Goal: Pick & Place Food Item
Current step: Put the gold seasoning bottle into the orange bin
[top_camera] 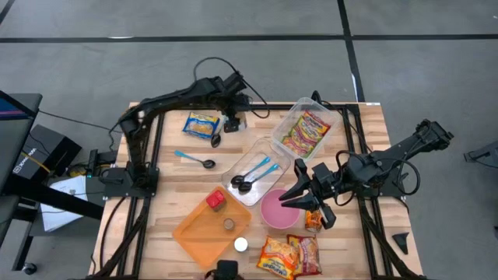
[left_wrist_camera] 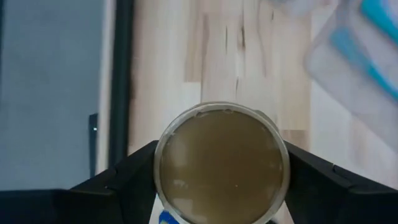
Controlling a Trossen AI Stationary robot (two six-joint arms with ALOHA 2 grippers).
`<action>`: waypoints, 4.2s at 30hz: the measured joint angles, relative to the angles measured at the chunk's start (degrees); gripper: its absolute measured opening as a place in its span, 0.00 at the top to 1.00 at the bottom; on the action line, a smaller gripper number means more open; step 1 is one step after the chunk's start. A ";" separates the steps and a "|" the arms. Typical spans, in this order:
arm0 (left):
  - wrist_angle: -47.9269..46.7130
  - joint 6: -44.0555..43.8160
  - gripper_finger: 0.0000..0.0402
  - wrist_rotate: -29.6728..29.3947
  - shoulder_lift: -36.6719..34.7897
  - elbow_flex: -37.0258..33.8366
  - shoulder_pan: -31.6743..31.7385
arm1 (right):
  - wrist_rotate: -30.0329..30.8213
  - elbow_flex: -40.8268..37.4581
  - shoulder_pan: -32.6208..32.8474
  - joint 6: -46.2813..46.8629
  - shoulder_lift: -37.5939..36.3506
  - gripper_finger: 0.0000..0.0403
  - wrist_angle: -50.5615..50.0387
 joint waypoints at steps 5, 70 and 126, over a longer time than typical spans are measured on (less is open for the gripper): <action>-6.80 -2.68 0.33 0.20 -9.68 0.07 -0.57 | 0.04 0.00 -0.11 -1.52 0.00 0.84 -0.12; 3.01 -32.98 0.33 -4.10 -16.11 -18.23 -49.51 | -0.31 0.00 -5.90 -0.91 -0.07 0.84 -1.84; 6.55 -42.03 0.28 -6.93 -13.38 -24.06 -49.11 | -2.18 -0.02 -5.11 -1.50 -0.04 0.84 -7.87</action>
